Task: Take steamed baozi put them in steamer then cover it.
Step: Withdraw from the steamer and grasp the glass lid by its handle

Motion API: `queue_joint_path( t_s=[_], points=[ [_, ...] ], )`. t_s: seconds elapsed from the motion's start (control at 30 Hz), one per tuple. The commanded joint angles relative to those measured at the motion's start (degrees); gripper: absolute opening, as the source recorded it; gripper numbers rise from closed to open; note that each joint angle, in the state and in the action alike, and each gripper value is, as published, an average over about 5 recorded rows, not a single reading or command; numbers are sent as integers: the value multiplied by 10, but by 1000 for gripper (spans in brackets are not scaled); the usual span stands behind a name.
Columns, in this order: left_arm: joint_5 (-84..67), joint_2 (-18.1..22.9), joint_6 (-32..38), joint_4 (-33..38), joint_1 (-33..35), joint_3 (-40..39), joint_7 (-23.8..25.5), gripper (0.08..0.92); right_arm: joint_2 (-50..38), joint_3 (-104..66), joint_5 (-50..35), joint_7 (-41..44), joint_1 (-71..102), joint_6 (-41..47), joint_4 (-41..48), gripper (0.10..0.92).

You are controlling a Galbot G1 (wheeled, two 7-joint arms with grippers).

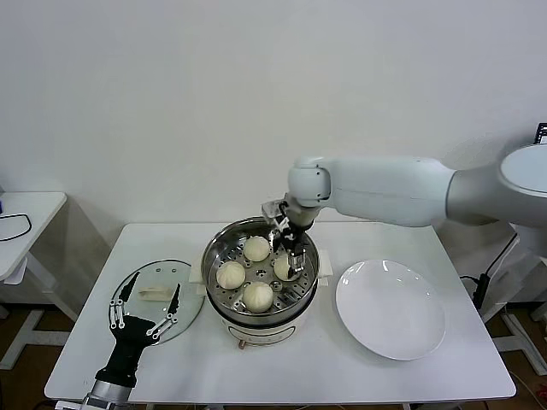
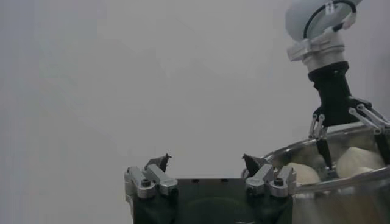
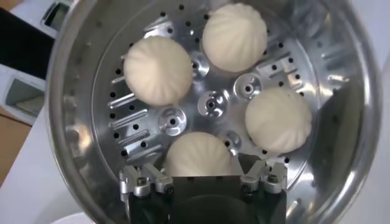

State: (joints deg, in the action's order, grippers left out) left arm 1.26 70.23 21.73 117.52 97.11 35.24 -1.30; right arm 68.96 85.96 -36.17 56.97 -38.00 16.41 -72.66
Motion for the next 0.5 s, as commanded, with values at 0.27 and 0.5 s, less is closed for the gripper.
queue_joint_path(
  t_s=[0.27, 0.5],
  points=[
    [23, 0, -5, 6, -8, 6, -8, 823, -221, -285, -108, -682, 167, -278, -85, 823],
    [95, -3, -30, 10, -15, 3, -45, 823, -310, -501, -51, -829, 390, -326, -157, 823]
  ],
)
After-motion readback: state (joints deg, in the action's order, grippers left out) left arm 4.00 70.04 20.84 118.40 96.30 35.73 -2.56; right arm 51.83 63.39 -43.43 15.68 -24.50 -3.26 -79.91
